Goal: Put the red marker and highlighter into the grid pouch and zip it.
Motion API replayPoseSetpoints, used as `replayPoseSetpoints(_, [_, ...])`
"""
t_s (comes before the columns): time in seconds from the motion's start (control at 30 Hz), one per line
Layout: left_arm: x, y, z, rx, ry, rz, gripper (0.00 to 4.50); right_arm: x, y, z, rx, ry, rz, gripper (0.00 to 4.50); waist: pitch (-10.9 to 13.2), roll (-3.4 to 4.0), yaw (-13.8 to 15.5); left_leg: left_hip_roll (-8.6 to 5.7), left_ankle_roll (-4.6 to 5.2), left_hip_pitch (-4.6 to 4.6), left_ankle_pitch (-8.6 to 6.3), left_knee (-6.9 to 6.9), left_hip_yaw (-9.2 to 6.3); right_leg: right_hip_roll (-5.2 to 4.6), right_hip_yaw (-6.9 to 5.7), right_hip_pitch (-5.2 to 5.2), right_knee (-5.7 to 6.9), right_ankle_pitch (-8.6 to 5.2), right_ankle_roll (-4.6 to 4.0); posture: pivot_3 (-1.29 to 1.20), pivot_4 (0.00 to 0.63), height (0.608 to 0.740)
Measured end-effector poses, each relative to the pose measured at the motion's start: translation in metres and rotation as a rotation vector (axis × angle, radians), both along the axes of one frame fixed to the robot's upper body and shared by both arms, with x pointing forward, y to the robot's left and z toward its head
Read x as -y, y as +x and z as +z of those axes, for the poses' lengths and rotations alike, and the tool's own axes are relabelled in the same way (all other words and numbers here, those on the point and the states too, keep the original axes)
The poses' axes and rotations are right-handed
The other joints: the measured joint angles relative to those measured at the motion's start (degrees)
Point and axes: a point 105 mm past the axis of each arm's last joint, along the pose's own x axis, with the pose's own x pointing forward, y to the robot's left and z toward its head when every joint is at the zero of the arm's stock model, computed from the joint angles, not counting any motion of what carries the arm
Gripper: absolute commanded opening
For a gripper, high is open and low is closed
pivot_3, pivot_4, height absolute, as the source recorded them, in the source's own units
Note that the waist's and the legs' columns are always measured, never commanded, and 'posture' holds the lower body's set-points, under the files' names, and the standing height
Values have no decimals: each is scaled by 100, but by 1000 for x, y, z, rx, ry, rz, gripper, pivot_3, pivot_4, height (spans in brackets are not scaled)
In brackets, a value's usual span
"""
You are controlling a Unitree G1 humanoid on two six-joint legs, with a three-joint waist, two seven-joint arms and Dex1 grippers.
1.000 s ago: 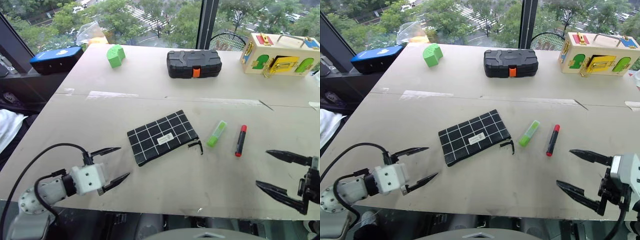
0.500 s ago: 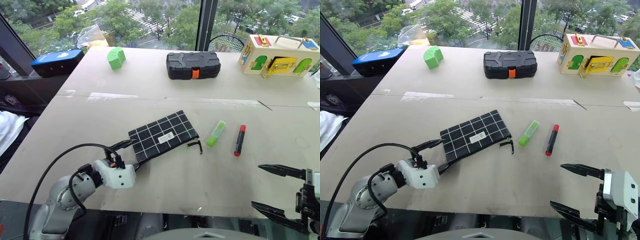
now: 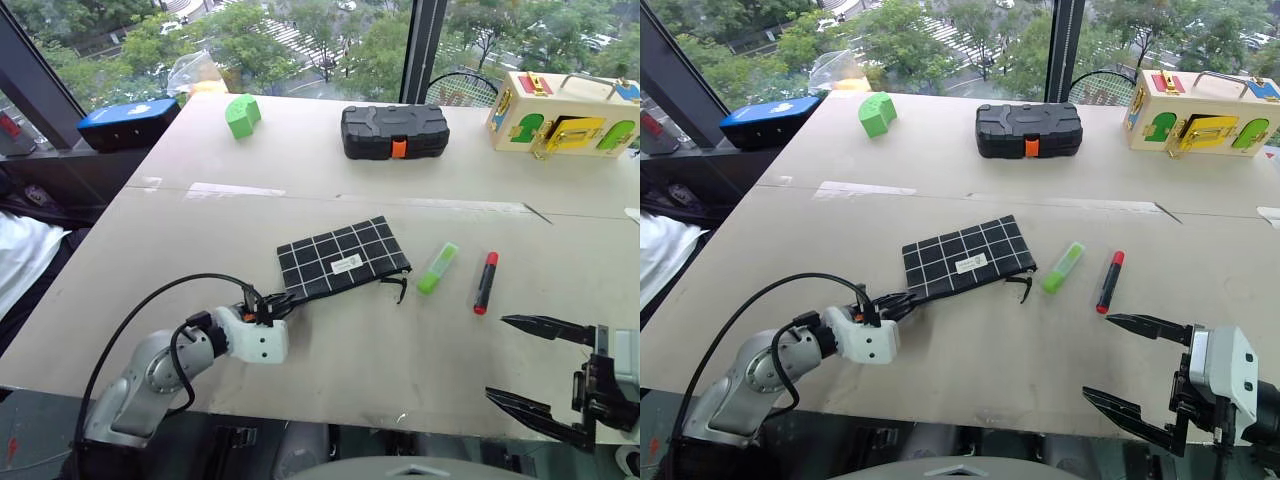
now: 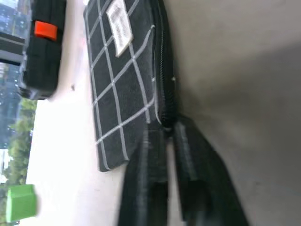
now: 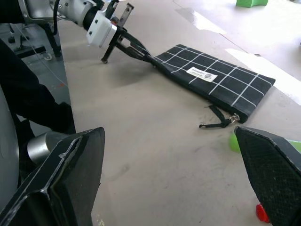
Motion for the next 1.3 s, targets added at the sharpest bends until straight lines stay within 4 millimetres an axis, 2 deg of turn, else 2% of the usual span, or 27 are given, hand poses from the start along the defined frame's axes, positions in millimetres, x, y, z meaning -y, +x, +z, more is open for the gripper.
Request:
replayPoseSetpoints(0.23, [2, 8, 2, 21, -20, 13, 19, -1, -3, -6, -11, 11, -18, 4500, -6, 11, 20, -5, -16, 1, -9, 2, -5, -5, -7, 4, 2, 0, 1, 0, 150, 740])
replayPoseSetpoints(0.4, [6, 22, 5, 37, -62, 48, 1793, -2, -3, -7, -12, 18, -24, 4500, -1, -30, -25, 0, 2, -2, 2, 4, -7, 5, -11, 1, 4, 0, 1, 0, 150, 740])
replayPoseSetpoints(0.5, [12, 26, 5, 47, -59, 30, 1793, -2, -2, -7, -8, 20, -28, 4500, 0, -53, -45, 2, 4, -3, 2, -1, -7, 10, -11, 0, 4, 3, -4, 0, 150, 740])
replayPoseSetpoints(0.83, [26, 50, 4, 117, -41, -8, 1793, -6, -1, -6, 4, 19, -37, 4500, 1, -56, -12, -4, 3, -2, 1, 6, -8, 3, -21, 4, 5, -5, 10, 0, 150, 740])
replayPoseSetpoints(0.93, [29, 55, 6, 124, -45, -25, 1040, -5, -1, -6, 7, 17, -57, 4500, -5, -45, 16, -6, 4, -2, 2, 9, -10, -1, -23, 6, 7, -5, 10, 0, 150, 740])
replayPoseSetpoints(1.0, [29, 58, 10, 119, -61, -33, 161, -7, -2, -6, 11, 17, -64, 4500, -22, -20, 43, -6, 4, -1, 2, 12, -10, -1, -23, 7, 8, -5, 9, 0, 150, 740])
replayPoseSetpoints(1.17, [23, 59, 11, 39, -111, -20, 74, -16, 3, -5, 37, 43, -86, 4500, -40, -2, 3, -4, 5, 0, 2, 12, -10, 4, -24, 6, 9, -5, 10, 0, 150, 740])
replayPoseSetpoints(1.23, [19, 60, 10, -8, -142, 11, 74, -21, 12, -3, 75, 67, -111, 4500, -38, -5, -31, -4, 5, -1, 3, 13, -10, 7, -23, 5, 10, -5, 10, 0, 150, 740])
replayPoseSetpoints(1.3, [15, 60, 12, -72, -188, 51, 74, -28, 30, 0, 109, 92, -167, 4500, -24, -21, -58, -1, 5, -5, 3, 18, -10, 9, -24, 2, 14, -5, 9, 0, 150, 740])
